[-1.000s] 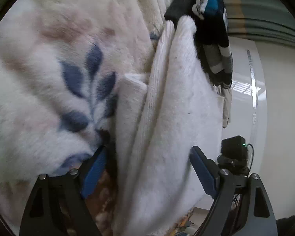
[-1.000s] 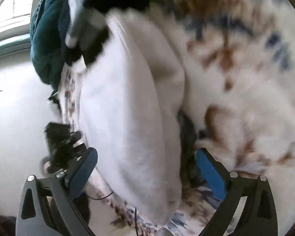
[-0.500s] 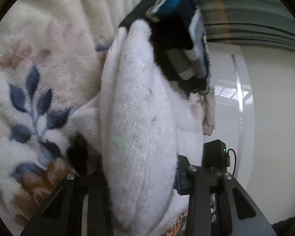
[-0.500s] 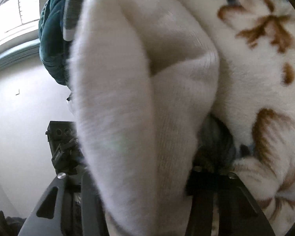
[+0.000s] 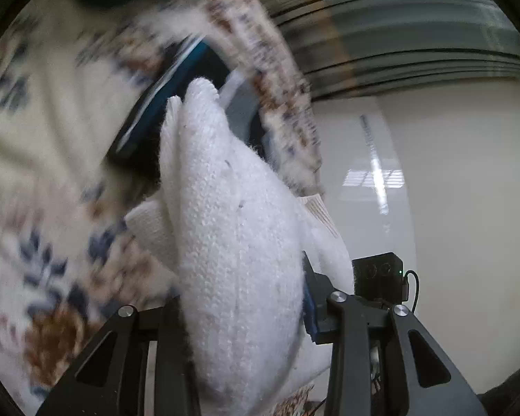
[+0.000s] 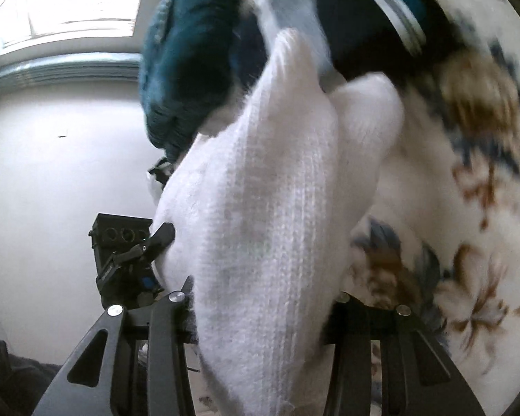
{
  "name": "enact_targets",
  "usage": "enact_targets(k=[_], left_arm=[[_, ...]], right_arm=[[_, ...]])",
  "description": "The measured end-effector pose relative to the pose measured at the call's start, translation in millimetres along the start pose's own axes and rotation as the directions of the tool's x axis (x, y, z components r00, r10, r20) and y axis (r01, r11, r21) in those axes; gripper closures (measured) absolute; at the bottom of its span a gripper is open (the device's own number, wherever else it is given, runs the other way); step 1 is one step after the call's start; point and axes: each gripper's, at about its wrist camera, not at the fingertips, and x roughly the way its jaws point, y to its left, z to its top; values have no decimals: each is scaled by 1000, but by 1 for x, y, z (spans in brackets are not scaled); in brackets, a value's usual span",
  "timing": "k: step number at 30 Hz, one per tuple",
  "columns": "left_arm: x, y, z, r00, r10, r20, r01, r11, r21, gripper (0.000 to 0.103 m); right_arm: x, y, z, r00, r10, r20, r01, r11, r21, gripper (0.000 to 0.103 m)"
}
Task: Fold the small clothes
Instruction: 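Lift the folded sweater with both grippers onto the dark striped garment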
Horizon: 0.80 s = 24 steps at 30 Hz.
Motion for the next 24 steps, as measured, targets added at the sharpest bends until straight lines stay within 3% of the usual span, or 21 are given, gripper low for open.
enact_targets(k=[6,8,13,16,19,22,24], left_arm=[[14,-33,81,995,-69,74,63,994,88,70],[29,-34,111,993,-73,90,62,992,114,70],[94,9,161,998,47,50,-54,989,140,70],[129,52,161,988,149,-29,-144,981,134,70],[142,77,153,977,200,-72,-189,972,141,67],[133,72,149,977,205,-57,-195,969,149,65],[128,61,147,966,258,-24,-250,951,180,62]], right_arm=[[-38,56,98,995,-2,97,14,993,-119,59],[-52,55,129,993,0,121,17,990,-143,59],[-46,11,222,992,-56,114,75,983,-166,59],[-14,-25,230,991,-116,69,125,981,-147,59],[13,-59,241,983,-182,15,182,975,-128,58],[18,-67,243,978,-210,4,209,968,-141,47],[11,-61,240,963,-268,36,270,951,-148,38]])
